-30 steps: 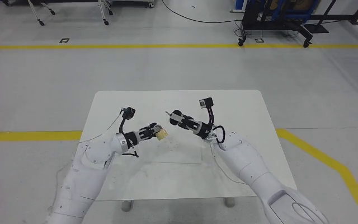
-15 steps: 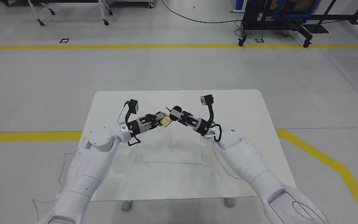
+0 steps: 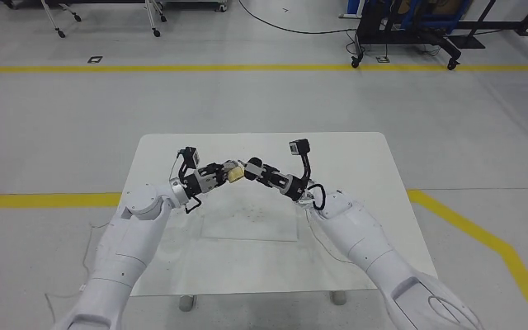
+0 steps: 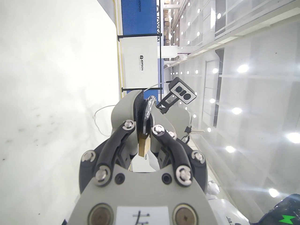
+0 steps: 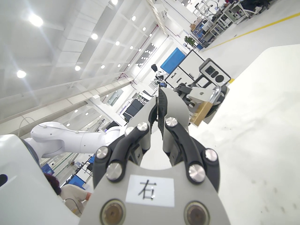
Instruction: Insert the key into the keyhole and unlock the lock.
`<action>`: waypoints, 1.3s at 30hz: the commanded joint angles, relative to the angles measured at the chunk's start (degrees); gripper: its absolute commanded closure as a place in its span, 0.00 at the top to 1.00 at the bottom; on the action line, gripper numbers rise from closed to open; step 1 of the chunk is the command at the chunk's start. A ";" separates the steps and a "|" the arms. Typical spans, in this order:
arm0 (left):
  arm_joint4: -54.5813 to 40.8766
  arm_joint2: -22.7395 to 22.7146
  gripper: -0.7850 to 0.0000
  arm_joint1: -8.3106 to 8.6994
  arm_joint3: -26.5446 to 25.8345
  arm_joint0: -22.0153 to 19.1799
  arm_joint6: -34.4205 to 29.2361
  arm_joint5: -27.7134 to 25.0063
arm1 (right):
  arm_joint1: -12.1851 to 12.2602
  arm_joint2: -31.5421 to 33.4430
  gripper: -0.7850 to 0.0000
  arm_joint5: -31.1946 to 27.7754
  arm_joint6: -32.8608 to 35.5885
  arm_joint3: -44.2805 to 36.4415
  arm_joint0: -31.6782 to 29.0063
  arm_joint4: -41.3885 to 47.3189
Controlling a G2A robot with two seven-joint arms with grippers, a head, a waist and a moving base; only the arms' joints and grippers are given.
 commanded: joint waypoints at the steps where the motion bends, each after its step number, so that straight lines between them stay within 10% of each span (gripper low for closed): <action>1: -2.00 0.06 0.00 -0.14 0.58 -0.40 -0.78 1.34 | 0.22 0.64 0.00 -0.29 -0.17 -0.28 -0.10 -0.23; 13: -3.05 0.77 0.00 -0.40 1.79 -1.57 -0.15 4.58 | 0.34 1.09 0.00 0.42 -1.04 -0.91 -0.52 -0.53; 27: -2.97 -1.26 0.00 -0.47 -4.62 2.67 14.61 3.93 | 1.78 2.35 0.00 23.39 -9.99 -14.98 -6.68 -16.69; 39: -0.56 -2.42 0.00 -0.27 -8.34 5.00 18.88 2.51 | 1.19 2.48 0.00 29.87 -11.46 -16.81 -8.21 -12.15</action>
